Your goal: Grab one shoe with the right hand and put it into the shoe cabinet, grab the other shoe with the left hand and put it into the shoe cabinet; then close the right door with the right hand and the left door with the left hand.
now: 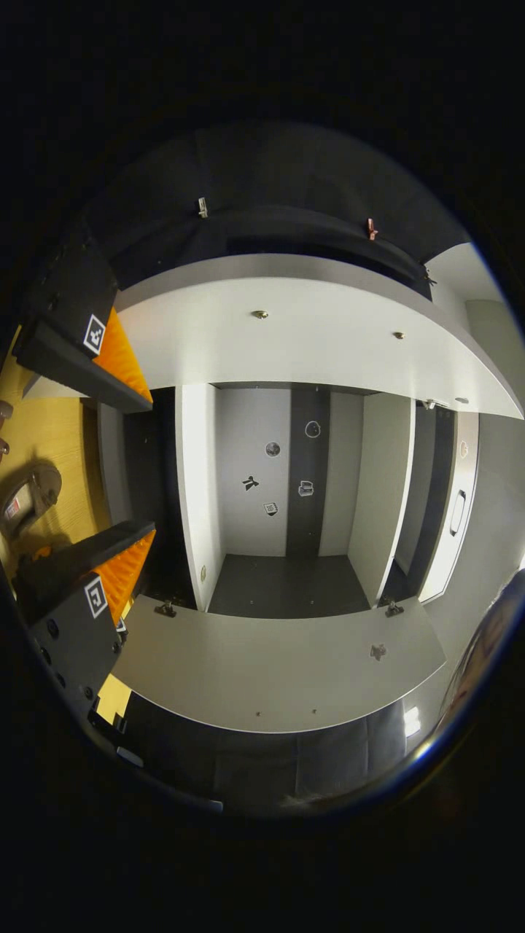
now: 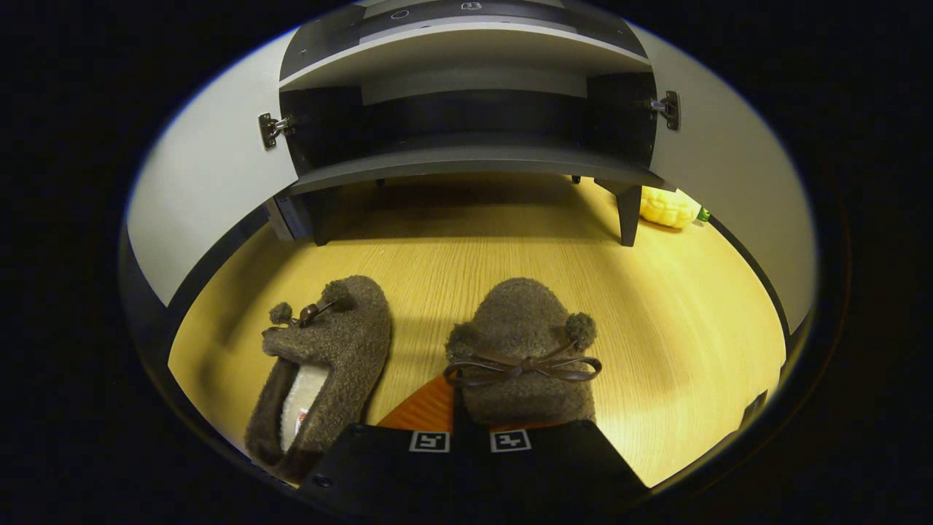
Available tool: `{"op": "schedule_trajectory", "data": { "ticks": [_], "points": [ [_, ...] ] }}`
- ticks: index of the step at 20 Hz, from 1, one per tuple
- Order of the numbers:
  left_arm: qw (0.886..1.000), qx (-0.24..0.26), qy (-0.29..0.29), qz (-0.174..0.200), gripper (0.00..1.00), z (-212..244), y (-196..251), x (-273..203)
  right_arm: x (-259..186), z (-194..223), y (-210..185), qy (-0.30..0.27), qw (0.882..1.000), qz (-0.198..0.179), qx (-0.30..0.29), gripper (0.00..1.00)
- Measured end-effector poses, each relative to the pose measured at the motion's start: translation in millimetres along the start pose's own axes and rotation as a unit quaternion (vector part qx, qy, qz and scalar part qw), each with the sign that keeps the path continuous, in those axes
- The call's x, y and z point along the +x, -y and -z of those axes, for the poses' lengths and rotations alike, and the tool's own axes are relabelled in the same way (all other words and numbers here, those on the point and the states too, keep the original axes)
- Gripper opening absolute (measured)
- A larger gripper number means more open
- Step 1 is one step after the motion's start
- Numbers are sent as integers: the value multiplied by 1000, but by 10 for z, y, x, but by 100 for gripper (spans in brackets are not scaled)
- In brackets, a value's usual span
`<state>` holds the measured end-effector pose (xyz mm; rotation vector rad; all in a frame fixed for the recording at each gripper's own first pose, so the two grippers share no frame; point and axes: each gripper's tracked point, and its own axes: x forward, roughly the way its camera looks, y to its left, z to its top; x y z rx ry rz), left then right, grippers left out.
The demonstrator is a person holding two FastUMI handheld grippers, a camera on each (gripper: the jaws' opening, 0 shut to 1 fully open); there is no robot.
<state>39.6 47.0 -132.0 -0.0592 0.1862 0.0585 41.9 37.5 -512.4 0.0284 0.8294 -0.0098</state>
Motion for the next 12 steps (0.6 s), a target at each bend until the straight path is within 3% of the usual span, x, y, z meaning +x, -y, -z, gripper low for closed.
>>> {"op": "schedule_trajectory", "data": {
  "ticks": [4, 7, 12],
  "points": [
    [1000, 4, -3, 5, 94, -17, 64, -97, -441, -469, -25, 32, 999, -26, -3, 6],
    [1000, 2, -4, 11, 94, -58, 129, -240, -830, -1091, 8, 78, 996, -28, -13, 6],
    [1000, 3, 1, 14, 94, -103, 218, -447, -1407, -2225, 83, 174, 982, -2, -73, 5]
  ]
}}
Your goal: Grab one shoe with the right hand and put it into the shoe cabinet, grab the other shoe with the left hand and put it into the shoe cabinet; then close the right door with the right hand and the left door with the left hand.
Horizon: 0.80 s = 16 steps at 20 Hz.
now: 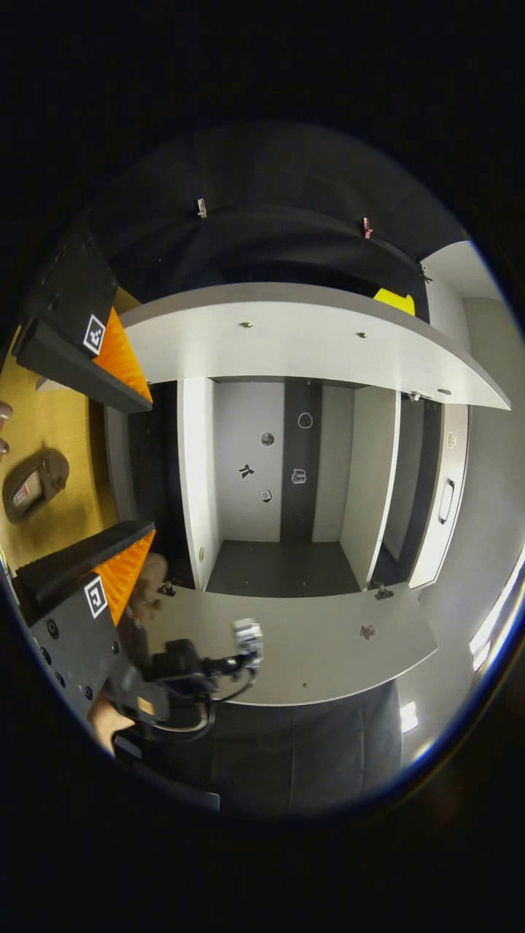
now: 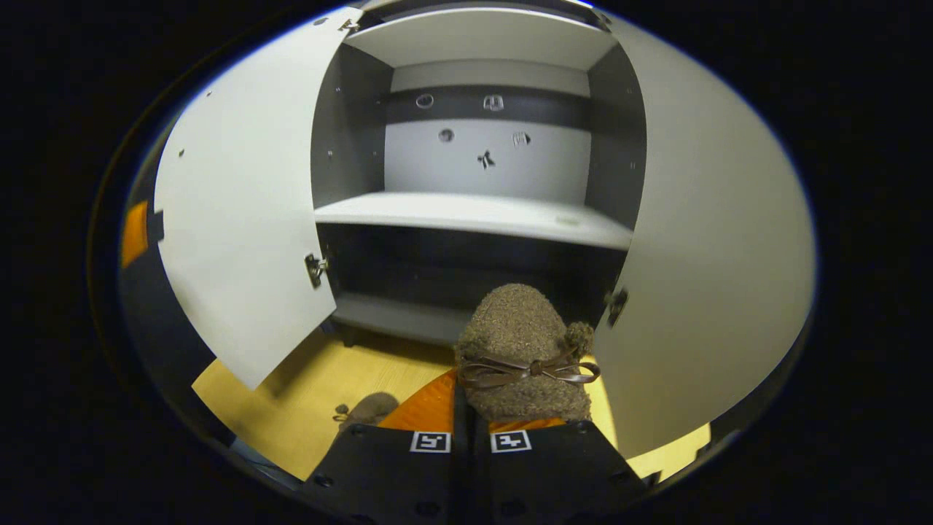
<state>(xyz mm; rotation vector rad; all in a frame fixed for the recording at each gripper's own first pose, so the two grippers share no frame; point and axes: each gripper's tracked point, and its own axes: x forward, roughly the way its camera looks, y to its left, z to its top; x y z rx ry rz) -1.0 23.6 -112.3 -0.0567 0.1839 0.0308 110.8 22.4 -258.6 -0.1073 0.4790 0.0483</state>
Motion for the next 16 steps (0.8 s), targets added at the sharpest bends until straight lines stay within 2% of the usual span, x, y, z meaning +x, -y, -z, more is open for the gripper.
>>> {"op": "schedule_trajectory", "data": {
  "ticks": [4, 7, 11, 13, 16],
  "points": [
    [1000, -24, 4, 0, 94, -96, 28, -112, -100, -852, 89, 60, 998, 5, -18, 5],
    [999, -46, -2, -15, 94, -128, -6, -140, -131, -1370, 127, 97, 995, 2, -22, 5],
    [999, -25, -13, -31, 94, -129, 21, -143, 133, -1684, 262, 88, 996, -8, 0, 5],
    [999, -9, -22, -41, 94, -120, 63, -120, 384, -1799, 357, 76, 997, -8, 15, 5],
    [998, -18, -27, -57, 94, -114, 164, -12, 836, -1961, 498, 64, 998, -8, 20, 5]
  ]
}}
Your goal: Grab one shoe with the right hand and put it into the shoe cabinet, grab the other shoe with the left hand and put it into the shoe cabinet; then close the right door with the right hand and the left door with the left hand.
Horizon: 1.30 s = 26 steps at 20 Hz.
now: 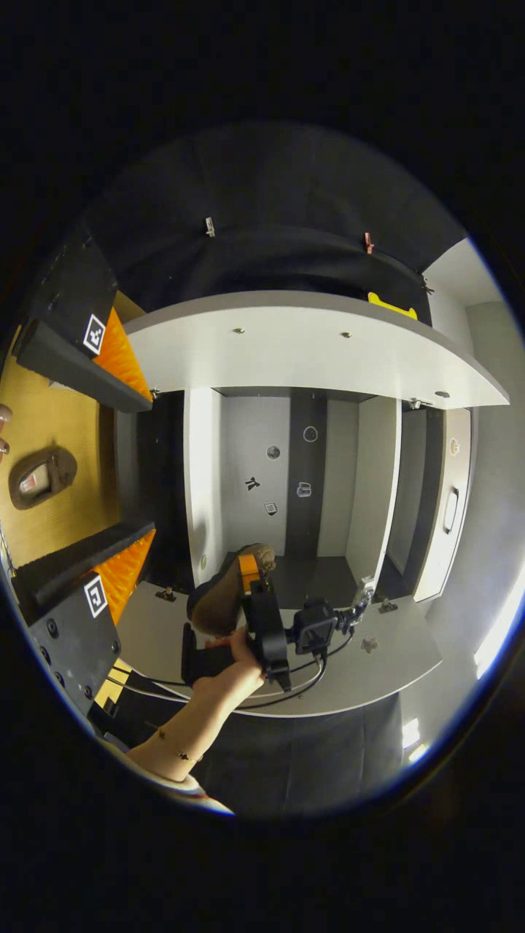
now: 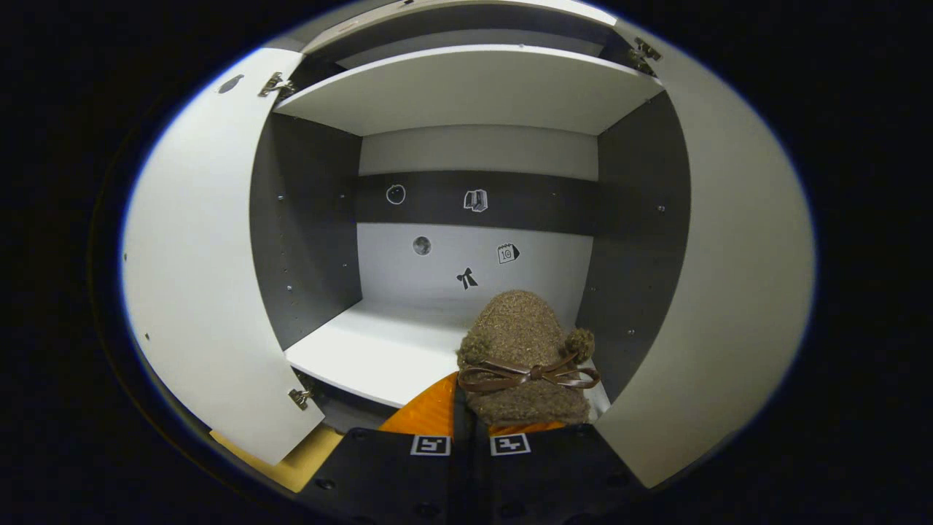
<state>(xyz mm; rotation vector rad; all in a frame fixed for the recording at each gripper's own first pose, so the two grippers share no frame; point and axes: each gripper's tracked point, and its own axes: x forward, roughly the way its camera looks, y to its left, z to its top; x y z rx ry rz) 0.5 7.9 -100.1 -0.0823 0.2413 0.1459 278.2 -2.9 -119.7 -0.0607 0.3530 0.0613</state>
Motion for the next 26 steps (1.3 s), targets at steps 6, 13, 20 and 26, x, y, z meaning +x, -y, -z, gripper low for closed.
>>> {"op": "schedule_trajectory", "data": {
  "ticks": [6, 13, 20, 26],
  "points": [
    [997, -24, -6, -71, 94, 49, 117, 249, 1086, 159, 142, -63, 998, -8, 13, 5],
    [992, -42, -28, -120, 94, 120, 43, 503, 1920, 344, 187, -112, 993, 1, 29, 5],
    [988, -43, -50, -143, 94, 215, -185, 524, 2113, 494, 99, -141, 989, -1, 53, 20],
    [990, -47, -37, -130, 94, 181, -248, 467, 1577, 341, -165, -113, 993, -30, 17, 97]
  ]
}}
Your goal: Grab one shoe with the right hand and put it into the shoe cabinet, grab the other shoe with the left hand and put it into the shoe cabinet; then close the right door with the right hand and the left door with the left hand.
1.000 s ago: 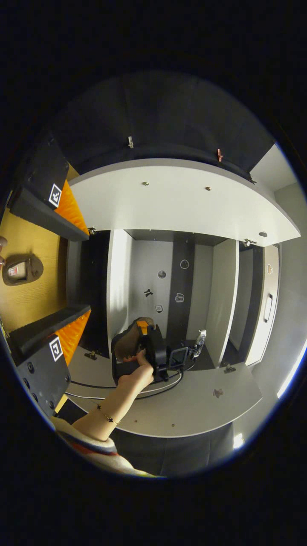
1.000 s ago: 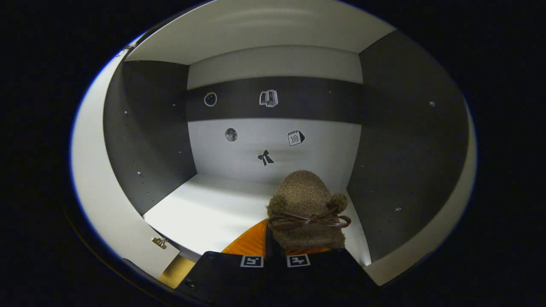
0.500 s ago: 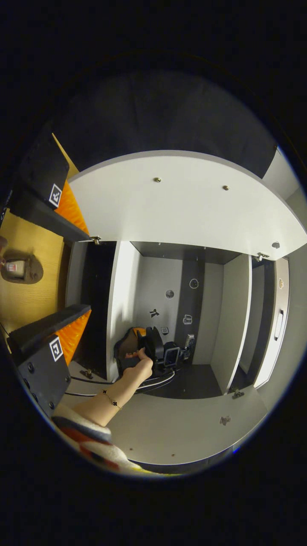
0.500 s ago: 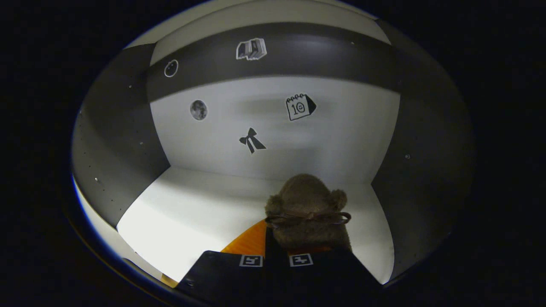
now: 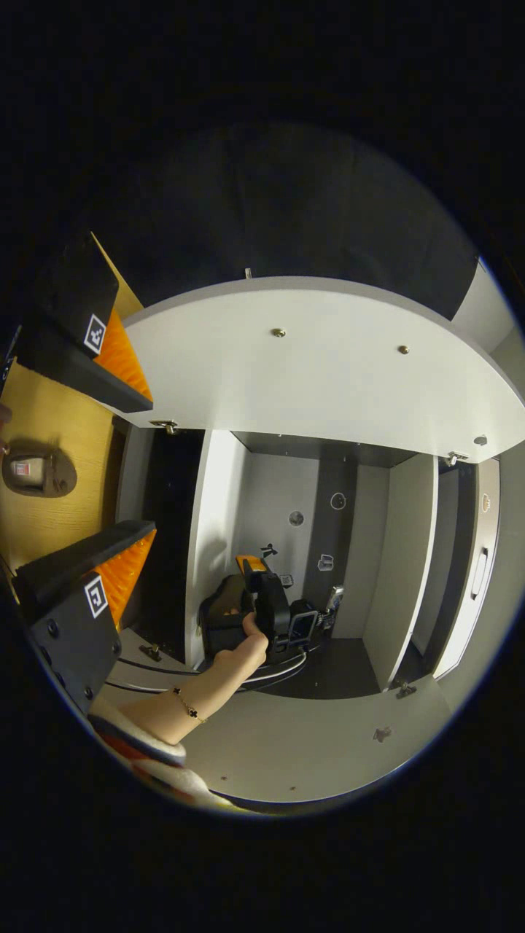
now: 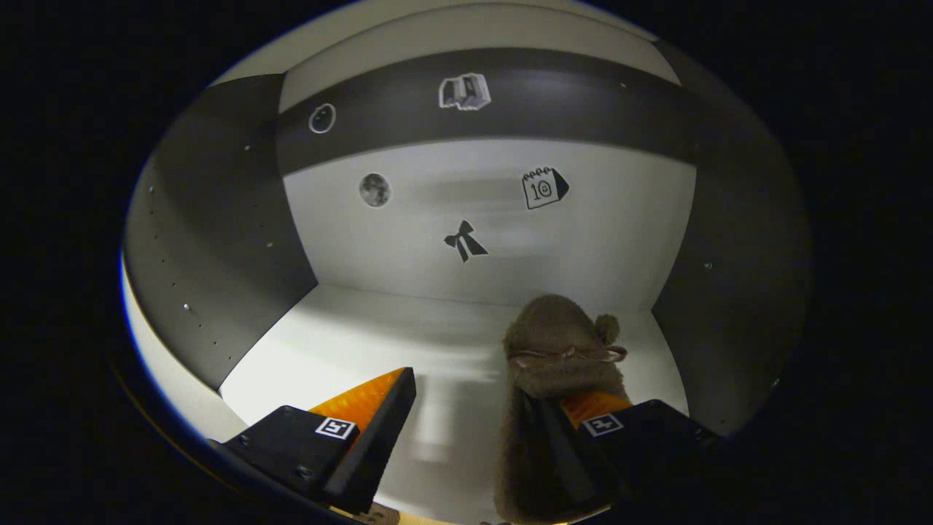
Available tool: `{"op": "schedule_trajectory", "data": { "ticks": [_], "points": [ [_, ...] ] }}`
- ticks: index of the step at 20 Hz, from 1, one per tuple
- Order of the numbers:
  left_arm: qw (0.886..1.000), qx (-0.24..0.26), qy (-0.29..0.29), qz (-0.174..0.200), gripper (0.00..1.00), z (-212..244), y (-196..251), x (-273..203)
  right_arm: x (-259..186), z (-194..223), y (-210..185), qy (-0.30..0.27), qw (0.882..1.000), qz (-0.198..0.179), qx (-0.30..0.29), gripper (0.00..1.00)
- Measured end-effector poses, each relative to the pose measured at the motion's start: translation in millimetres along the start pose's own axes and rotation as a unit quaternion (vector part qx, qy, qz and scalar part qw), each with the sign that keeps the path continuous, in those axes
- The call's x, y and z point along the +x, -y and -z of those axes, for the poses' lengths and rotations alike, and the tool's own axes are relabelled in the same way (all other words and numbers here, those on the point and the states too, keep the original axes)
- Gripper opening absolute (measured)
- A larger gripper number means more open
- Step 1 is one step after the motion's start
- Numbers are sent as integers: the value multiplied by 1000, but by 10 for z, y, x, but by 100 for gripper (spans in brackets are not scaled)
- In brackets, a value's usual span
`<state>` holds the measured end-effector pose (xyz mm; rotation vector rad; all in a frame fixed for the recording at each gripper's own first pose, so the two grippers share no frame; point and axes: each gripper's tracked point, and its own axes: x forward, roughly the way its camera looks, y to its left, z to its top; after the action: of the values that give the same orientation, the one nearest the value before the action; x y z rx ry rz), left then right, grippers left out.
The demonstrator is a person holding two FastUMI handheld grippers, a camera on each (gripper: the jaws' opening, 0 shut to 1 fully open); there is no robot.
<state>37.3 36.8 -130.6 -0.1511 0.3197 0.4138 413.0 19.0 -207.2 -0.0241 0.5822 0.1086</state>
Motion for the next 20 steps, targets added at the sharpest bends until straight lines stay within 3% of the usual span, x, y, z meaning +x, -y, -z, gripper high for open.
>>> {"op": "schedule_trajectory", "data": {
  "ticks": [3, 5, 9, 13, 20],
  "points": [
    [1000, 1, 2, 31, 94, 34, -9, -90, -494, -41, -53, 41, 999, -2, -20, 100],
    [998, 1, 0, 70, 94, 98, 22, -183, -912, -118, -85, 84, 996, 0, -22, 99],
    [990, -11, -35, 136, 94, 480, -29, -311, -1876, -180, -246, 187, 982, -8, -30, 98],
    [983, -33, -65, 168, 95, 949, -145, -371, -2546, 180, -298, 225, 974, 0, -20, 98],
    [973, 32, -125, 193, 94, 2052, -61, -157, -3100, 1019, -182, 257, 965, 48, -32, 98]
  ]
}}
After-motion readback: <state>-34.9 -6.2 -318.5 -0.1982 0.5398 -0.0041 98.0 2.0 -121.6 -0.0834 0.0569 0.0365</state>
